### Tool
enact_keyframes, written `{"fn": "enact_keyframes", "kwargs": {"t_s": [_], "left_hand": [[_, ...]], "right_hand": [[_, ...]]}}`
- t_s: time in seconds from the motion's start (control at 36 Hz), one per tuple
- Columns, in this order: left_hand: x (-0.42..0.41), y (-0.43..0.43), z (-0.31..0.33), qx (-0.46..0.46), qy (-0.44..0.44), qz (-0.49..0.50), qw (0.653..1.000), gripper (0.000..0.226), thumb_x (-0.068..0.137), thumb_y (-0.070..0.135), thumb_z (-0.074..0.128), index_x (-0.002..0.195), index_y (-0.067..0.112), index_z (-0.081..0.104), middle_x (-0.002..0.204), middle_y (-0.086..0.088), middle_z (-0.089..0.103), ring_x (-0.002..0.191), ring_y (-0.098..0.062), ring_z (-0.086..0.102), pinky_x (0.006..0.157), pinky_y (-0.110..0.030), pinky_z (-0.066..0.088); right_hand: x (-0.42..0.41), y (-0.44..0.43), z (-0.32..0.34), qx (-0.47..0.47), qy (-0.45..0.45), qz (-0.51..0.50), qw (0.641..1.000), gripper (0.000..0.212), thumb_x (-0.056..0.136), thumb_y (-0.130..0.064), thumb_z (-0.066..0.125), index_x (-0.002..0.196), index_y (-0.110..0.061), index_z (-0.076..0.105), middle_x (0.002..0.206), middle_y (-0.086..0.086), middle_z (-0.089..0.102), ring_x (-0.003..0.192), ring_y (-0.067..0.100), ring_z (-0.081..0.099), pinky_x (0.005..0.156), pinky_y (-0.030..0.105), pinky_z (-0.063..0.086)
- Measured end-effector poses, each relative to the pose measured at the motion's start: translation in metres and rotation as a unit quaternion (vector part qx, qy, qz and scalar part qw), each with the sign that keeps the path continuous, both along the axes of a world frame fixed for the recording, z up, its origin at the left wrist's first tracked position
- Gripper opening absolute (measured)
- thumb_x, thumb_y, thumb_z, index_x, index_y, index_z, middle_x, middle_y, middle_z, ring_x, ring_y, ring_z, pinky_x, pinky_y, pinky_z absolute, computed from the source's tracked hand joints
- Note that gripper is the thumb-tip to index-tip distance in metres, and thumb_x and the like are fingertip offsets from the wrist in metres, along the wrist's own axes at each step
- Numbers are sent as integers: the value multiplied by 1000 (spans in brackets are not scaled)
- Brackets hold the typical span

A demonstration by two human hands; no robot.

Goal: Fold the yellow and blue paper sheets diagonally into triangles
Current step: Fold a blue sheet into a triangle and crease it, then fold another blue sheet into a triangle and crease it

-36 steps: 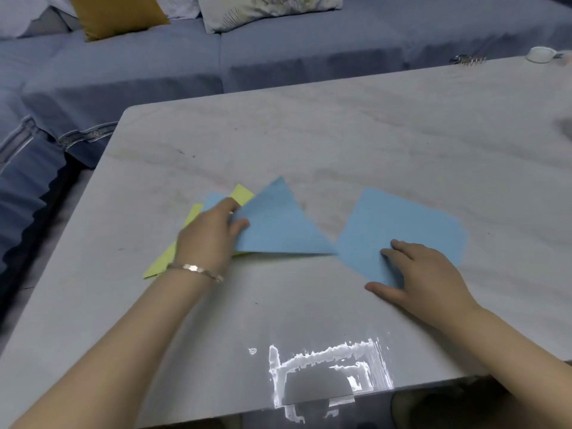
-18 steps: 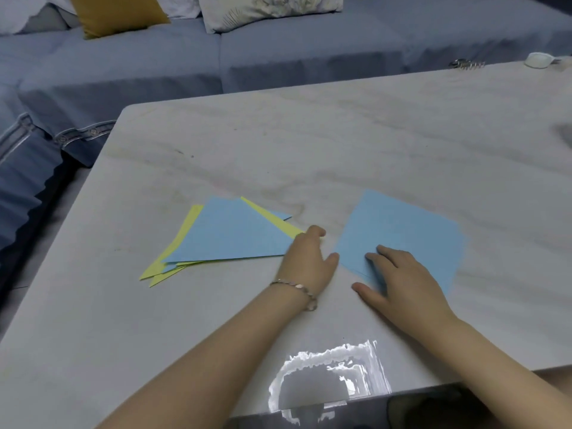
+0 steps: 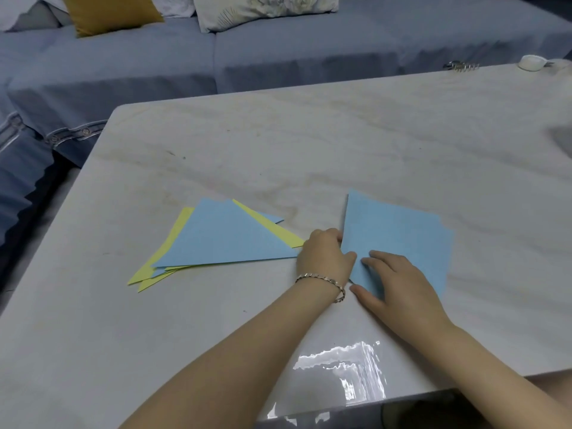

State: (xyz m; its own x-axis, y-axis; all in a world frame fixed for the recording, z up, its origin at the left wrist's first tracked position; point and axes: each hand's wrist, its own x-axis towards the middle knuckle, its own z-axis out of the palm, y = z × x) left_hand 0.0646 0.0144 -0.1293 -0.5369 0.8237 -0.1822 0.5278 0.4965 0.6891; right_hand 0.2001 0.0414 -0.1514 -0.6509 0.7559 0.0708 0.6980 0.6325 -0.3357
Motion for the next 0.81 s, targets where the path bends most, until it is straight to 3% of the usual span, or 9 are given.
{"fn": "enact_keyframes", "kwargs": {"t_s": [0.06, 0.14, 0.28, 0.36, 0.44, 0.5, 0.56, 0.67, 0.81], "left_hand": [[2, 0, 0, -2, 34, -19, 999, 25, 81, 24, 57, 103, 13, 62, 102, -11, 62, 86, -28, 60, 70, -35, 50], [4, -3, 3, -7, 98, -49, 994, 26, 87, 24, 51, 108, 12, 61, 108, -12, 53, 95, -30, 57, 74, -37, 46], [3, -6, 8, 48, 110, -38, 992, 21, 89, 18, 50, 101, 9, 64, 114, -8, 56, 105, -26, 51, 86, -35, 43], [-1, -8, 18, 100, 41, 17, 994, 18, 90, 16, 48, 92, 5, 62, 95, -10, 65, 90, -27, 58, 75, -32, 41], [-17, -16, 30, 156, -57, 68, 984, 10, 88, 12, 52, 85, 7, 60, 80, -6, 59, 75, -30, 61, 68, -34, 51], [-33, -26, 36, 170, -121, 104, 972, 11, 87, 8, 53, 77, 10, 58, 76, -9, 59, 61, -27, 64, 51, -31, 56], [-51, -39, 40, 157, -189, 133, 960, 20, 87, 4, 53, 69, 12, 56, 67, -8, 59, 41, -12, 61, 39, -19, 51], [-91, -71, 39, 111, -199, 166, 960, 23, 85, 8, 57, 65, 18, 56, 66, -2, 59, 32, -2, 54, 48, -24, 53], [-122, -109, 33, 49, -195, 146, 969, 16, 79, -2, 62, 75, 13, 60, 57, 3, 63, 45, -4, 59, 51, -19, 52]], "right_hand": [[0, 1, 0, 2, 6, -5, 1000, 47, 75, -34, 71, 112, -7, 62, 120, 11, 61, 113, 29, 55, 94, 39, 42], [0, 1, 1, -3, 10, -6, 1000, 46, 74, -33, 72, 111, -7, 62, 119, 11, 62, 111, 30, 55, 93, 38, 43], [-1, 2, 2, -9, 14, -1, 1000, 54, 73, -37, 72, 116, -8, 59, 123, 11, 59, 115, 29, 52, 95, 38, 41], [-1, 0, 2, -34, 37, -12, 999, 71, 70, -45, 73, 127, -10, 49, 135, 10, 47, 126, 27, 41, 103, 39, 32], [2, 2, 0, 38, 79, 1, 996, 78, 64, -45, 68, 129, -10, 44, 135, 16, 45, 125, 28, 36, 101, 43, 33], [4, 3, 1, 67, 105, 21, 992, 72, 64, -35, 65, 129, -14, 41, 135, 16, 46, 126, 25, 32, 100, 44, 32], [4, 5, 2, 82, 130, 59, 986, 61, 68, -24, 61, 126, -18, 43, 133, 15, 49, 126, 24, 33, 101, 40, 32], [-3, 2, 5, 93, 185, 167, 964, 24, 87, -20, 43, 107, -20, 57, 121, 13, 59, 117, 23, 45, 95, 33, 33], [-20, -10, 3, 71, 218, 271, 935, 22, 95, -33, 44, 97, -22, 63, 109, 4, 67, 107, 20, 57, 87, 34, 43]]}}
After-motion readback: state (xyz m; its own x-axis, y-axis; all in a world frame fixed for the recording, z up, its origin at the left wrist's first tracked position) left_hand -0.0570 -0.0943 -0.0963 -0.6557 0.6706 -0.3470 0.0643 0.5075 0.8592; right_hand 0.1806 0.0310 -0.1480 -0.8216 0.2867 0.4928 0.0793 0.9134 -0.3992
